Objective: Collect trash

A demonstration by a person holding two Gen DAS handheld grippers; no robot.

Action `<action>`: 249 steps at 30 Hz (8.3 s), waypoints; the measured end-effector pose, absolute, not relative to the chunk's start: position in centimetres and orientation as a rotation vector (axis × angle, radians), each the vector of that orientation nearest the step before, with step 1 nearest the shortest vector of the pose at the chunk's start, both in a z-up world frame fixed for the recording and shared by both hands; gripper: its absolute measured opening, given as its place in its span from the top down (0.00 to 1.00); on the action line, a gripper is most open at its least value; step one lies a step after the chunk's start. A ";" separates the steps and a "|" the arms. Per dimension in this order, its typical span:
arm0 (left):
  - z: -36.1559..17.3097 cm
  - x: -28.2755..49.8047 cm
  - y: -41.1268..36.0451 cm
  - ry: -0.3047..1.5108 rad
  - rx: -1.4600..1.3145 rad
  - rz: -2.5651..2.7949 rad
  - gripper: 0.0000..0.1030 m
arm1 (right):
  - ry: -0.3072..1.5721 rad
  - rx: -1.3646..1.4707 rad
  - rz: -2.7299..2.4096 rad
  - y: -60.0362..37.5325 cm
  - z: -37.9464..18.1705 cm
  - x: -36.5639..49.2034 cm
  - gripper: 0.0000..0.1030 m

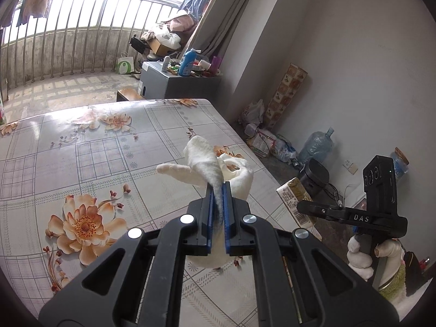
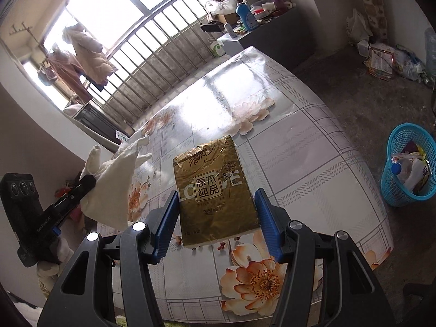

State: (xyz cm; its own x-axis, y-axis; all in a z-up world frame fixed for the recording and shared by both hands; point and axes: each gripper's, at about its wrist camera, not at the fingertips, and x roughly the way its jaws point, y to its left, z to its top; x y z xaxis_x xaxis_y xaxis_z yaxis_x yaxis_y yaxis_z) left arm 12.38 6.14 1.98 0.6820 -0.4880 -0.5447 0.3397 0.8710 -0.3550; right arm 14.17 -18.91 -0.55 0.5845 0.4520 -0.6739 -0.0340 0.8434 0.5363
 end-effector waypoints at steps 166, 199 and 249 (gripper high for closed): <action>-3.2 9.8 -6.8 0.983 -0.030 -0.031 0.09 | 0.808 -0.001 -0.216 -23.4 0.6 6.5 0.06; -2.1 9.1 -7.7 0.960 -0.017 -0.044 0.09 | 0.795 0.027 -0.244 -24.3 0.8 5.2 0.07; -2.1 9.0 -7.3 0.958 -0.028 -0.030 0.09 | 0.805 0.006 -0.226 -23.9 1.1 5.5 0.07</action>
